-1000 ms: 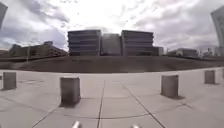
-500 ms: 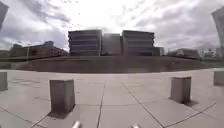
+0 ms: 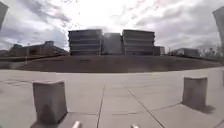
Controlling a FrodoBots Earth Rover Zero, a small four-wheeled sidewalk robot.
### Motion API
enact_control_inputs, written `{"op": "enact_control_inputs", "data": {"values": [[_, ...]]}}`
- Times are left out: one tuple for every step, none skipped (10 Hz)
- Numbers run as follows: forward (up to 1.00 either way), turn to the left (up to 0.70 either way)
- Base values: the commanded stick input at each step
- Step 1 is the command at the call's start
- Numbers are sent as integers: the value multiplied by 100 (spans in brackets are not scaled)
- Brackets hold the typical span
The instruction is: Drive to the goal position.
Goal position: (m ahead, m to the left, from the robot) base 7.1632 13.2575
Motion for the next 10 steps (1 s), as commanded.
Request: {"op": "enact_control_inputs", "data": {"values": [[70, 0], [70, 0], [70, 0], [70, 0], [70, 1], [70, 7], [70, 10], [70, 11], [70, 5], [70, 3]]}}
